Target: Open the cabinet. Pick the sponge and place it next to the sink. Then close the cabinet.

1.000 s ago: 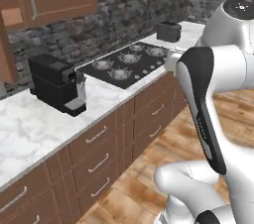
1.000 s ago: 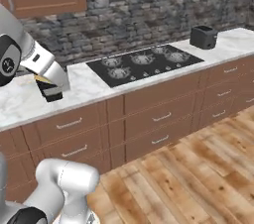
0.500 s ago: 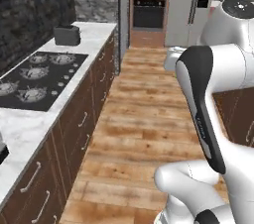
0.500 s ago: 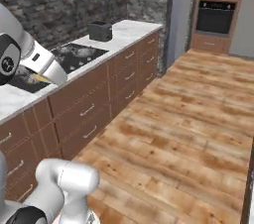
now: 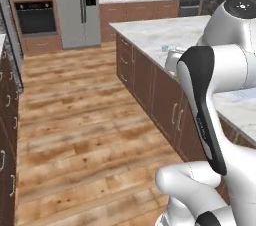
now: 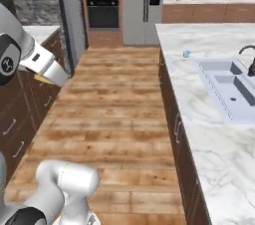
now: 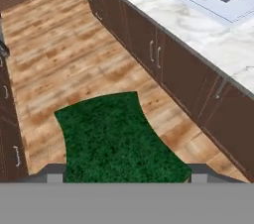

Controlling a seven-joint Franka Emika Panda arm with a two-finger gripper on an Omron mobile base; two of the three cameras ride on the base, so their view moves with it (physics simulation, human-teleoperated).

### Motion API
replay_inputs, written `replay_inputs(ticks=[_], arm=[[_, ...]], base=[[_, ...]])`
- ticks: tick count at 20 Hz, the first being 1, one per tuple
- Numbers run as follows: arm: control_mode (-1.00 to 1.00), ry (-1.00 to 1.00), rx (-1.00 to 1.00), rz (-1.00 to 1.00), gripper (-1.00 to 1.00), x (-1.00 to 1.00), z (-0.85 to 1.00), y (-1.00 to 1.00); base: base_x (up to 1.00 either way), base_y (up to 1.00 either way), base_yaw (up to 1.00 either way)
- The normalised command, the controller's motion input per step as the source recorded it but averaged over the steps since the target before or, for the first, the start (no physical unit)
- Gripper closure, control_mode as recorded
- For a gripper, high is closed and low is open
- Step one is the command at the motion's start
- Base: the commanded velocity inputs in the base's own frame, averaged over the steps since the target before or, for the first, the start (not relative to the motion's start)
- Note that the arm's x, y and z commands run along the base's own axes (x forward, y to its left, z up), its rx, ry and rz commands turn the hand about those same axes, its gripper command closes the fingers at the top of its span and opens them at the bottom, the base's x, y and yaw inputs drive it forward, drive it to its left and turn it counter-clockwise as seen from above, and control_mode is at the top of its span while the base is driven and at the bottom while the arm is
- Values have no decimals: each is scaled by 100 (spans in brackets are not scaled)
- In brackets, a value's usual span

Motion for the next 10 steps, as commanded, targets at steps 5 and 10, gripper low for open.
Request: replay_inputs(ticks=[5,10], arm=[[100,0,0,0,100,0,0,0],[100,0,0,0,100,0,0,0]], base=[[0,22,-85],[4,41,-85]])
